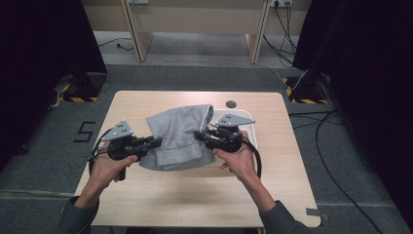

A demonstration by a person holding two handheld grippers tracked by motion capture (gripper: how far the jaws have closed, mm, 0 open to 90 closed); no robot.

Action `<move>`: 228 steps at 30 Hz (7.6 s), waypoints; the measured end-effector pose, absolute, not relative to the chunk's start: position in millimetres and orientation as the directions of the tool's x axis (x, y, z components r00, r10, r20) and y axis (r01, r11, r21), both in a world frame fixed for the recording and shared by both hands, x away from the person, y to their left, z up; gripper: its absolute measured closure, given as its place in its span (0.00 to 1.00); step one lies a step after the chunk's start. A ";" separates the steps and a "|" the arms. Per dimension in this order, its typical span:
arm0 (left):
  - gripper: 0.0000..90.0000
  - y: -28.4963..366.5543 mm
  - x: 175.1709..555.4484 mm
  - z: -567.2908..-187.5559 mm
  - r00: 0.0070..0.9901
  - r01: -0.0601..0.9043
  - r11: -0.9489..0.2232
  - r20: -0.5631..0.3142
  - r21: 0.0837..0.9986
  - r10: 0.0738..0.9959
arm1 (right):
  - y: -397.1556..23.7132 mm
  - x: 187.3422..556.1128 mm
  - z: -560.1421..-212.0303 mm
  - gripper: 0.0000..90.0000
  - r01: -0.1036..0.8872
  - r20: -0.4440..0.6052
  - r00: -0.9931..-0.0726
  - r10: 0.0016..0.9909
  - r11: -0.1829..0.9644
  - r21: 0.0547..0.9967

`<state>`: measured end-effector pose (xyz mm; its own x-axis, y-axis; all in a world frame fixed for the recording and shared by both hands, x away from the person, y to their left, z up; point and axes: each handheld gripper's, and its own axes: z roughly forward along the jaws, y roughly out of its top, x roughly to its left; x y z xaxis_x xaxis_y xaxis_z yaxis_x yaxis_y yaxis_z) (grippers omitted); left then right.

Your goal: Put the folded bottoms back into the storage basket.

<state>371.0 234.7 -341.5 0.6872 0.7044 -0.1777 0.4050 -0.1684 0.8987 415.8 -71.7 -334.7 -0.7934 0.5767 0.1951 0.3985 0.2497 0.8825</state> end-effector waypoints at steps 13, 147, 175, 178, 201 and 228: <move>0.89 183.6 415.1 -347.0 0.689 0.429 -0.210 -0.168 0.878 0.705 | -115.9 448.8 -340.0 0.82 0.436 0.188 -0.744 0.642 0.252 0.864; 0.33 175.6 427.7 -389.6 0.649 0.573 -0.270 -0.227 0.774 0.726 | -165.5 453.6 -385.4 0.44 0.571 0.088 -0.621 0.779 0.373 0.731; 0.25 207.1 393.4 -401.2 0.631 0.566 -0.234 -0.232 0.791 0.741 | -186.9 421.7 -394.0 0.38 0.542 0.089 -0.616 0.782 0.340 0.768; 0.25 212.1 389.7 -403.9 0.626 0.567 -0.230 -0.232 0.791 0.744 | -191.3 417.6 -395.3 0.38 0.546 0.090 -0.609 0.788 0.334 0.768; 0.22 236.3 360.6 -431.0 0.598 0.572 -0.185 -0.252 0.799 0.761 | -209.7 383.5 -404.6 0.34 0.537 0.100 -0.600 0.793 0.308 0.785; 0.17 254.7 331.3 -464.5 0.589 0.579 -0.211 -0.225 0.788 0.776 | -215.9 347.4 -428.5 0.25 0.511 0.045 -0.580 0.814 0.320 0.798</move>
<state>331.3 254.7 -464.5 0.5889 0.7762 -0.2251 0.5787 -0.2107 0.7879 347.4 -215.9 -428.5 -0.5797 0.8136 0.0449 0.5112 0.3202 0.7976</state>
